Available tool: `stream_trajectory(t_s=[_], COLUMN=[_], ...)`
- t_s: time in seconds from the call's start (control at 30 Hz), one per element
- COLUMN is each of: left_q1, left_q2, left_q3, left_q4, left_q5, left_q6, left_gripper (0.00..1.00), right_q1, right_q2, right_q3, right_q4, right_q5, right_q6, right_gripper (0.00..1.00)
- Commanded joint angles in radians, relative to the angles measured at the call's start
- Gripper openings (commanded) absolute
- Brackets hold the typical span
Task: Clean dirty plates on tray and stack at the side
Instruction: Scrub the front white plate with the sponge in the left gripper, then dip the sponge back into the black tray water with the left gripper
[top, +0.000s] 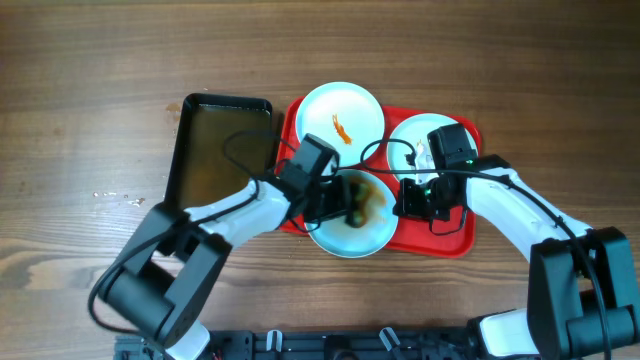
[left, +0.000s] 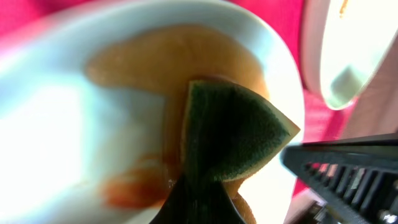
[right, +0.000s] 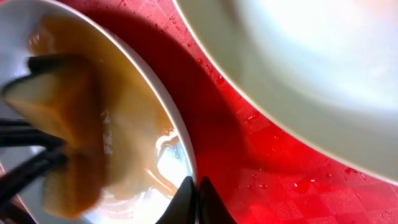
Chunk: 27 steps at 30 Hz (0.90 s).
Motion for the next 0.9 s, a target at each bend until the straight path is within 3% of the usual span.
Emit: stream_trajectory(t_s=[0.0,0.1,0.17,0.2,0.27,0.3,0.47,0.53,0.7,0.87], left_q1=[0.064,0.091,0.1,0.099,0.1,0.108,0.194,0.237,0.352,0.436], left_q2=[-0.088,-0.128,-0.162,-0.187,-0.245,-0.296,-0.432,-0.431,-0.413,-0.303], left_q3=[-0.037,-0.037,-0.037,-0.037,-0.037,-0.037,-0.037,-0.037,-0.037,-0.037], left_q4=[-0.106,-0.158,-0.174,-0.171,-0.171,-0.171,-0.198,-0.22,-0.327,-0.343], left_q5=[-0.228,-0.278,-0.237,-0.214,-0.21,-0.219,-0.308,-0.321,-0.553,-0.558], left_q6=[0.136,0.14,0.187,0.209,0.214,0.214,0.24,0.24,0.24,0.295], left_gripper=[0.04,0.04,0.04,0.04,0.04,0.04,0.04,0.04,0.04,0.04], right_q1=[-0.007,-0.007,-0.007,-0.007,-0.007,-0.007,-0.007,-0.007,-0.007,-0.007], right_q2=[0.015,0.015,0.015,0.015,0.015,0.015,0.015,0.015,0.015,0.019], right_q3=[-0.011,-0.011,-0.011,-0.011,-0.011,-0.011,-0.011,-0.011,-0.011,-0.023], right_q4=[-0.005,-0.003,-0.006,-0.009,-0.009,-0.009,-0.002,0.011,0.028,0.03], right_q5=[0.042,0.042,0.042,0.041,0.041,0.041,0.028,-0.002,-0.049,-0.049], right_q6=[0.003,0.003,0.003,0.003,0.003,0.003,0.003,0.003,0.004,0.011], right_gripper=[0.04,0.04,0.06,0.09,0.33,0.36,0.35,0.35,0.29,0.27])
